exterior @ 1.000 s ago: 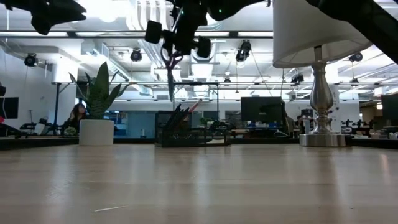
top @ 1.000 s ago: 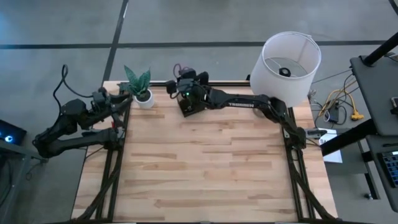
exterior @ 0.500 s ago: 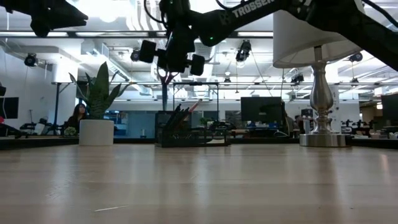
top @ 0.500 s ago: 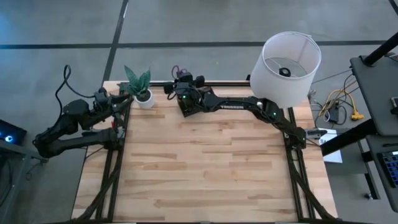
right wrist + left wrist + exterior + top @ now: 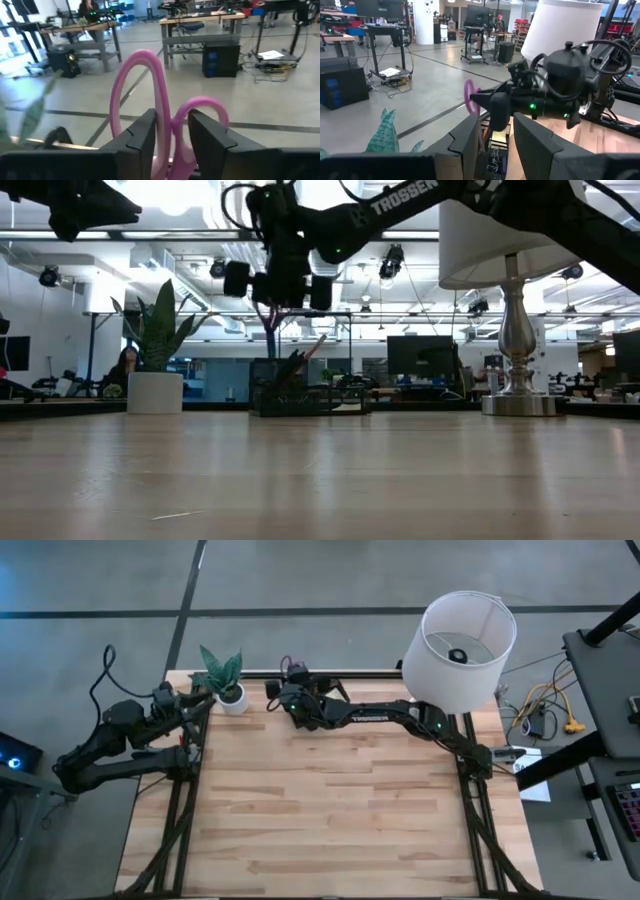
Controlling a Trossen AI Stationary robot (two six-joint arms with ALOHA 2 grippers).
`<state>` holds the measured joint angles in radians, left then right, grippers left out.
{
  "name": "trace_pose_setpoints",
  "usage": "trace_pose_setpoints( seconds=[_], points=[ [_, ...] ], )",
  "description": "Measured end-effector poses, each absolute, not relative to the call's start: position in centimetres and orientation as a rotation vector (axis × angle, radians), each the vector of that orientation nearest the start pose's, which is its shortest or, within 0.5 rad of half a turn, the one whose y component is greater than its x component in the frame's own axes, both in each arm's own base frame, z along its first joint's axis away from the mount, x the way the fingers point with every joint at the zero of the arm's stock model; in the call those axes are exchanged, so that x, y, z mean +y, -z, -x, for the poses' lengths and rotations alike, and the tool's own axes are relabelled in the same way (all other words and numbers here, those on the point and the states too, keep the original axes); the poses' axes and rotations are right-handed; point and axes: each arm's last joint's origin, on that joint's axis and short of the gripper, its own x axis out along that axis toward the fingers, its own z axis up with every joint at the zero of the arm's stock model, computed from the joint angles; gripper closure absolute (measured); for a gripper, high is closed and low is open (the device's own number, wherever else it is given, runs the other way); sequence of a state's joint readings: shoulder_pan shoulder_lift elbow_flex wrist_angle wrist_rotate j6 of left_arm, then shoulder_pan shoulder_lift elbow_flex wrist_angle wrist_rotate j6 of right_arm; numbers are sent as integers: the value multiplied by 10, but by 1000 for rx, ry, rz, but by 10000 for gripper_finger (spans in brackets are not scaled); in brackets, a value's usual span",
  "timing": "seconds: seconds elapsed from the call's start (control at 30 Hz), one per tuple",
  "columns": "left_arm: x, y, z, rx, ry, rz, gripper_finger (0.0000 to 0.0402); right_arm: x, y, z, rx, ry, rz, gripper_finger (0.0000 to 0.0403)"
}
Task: Pick and place office supplies into organizer
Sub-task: Put the purple scissors into the black desk organizer, then return to Home Position
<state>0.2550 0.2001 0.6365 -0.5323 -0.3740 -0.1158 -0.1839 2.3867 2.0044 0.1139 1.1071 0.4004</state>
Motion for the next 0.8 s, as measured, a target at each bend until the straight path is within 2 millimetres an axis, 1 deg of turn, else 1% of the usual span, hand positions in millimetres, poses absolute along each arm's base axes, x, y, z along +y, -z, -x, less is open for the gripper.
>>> trace_pose_setpoints(
  seconds=[0.1,0.23,0.33,0.47,0.6,0.7,0.8],
  points=[
    [23,-305,-48,63,-633,106,295,-125,-220,-525,10,1310,-217,275],
    [23,-305,-48,65,-633,105,295,-115,-216,-526,40,1292,-192,258],
    [23,-305,-48,62,-633,105,295,-108,-210,-526,77,1280,-167,252],
    [23,-305,-47,60,-632,104,295,-103,-202,-524,136,1277,-136,245],
    [23,-305,-47,61,-632,104,295,-89,-201,-527,144,1249,-129,241],
    [23,-305,-47,61,-632,104,295,-79,-209,-530,130,1228,-134,242],
    [23,-305,-47,60,-633,104,295,-74,-229,-533,77,1219,-161,245]
  ],
)
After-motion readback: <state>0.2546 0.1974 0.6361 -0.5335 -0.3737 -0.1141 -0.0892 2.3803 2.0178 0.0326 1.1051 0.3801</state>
